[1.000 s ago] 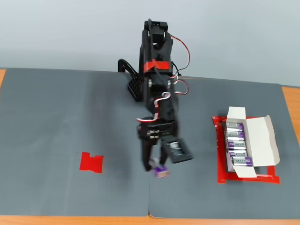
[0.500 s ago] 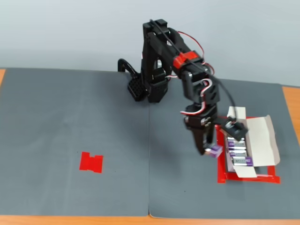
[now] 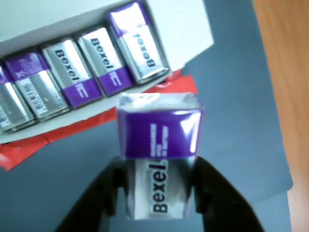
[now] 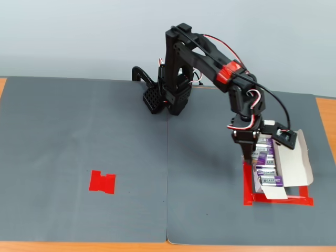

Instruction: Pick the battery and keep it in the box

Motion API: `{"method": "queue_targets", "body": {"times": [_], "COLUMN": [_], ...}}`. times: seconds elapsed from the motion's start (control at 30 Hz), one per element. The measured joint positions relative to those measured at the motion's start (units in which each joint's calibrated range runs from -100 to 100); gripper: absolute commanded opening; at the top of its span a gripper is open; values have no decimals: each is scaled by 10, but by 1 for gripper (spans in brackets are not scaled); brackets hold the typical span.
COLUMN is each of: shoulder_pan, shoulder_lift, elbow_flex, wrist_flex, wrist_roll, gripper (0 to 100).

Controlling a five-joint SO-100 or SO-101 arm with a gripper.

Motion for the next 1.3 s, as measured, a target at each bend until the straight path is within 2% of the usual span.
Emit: {"method": "queue_targets", "body": {"times": [0.27, 0.6, 1.17, 1.3], "shoulder_pan": [-41, -71, -93, -93], "shoulder_lift": [53, 145, 184, 184], "elbow_flex": [-9, -97, -99, -99], "wrist_flex": [0, -1, -29, -29], "wrist_roll": [-1, -30, -32, -32], "gripper": [9, 9, 10, 20]}}
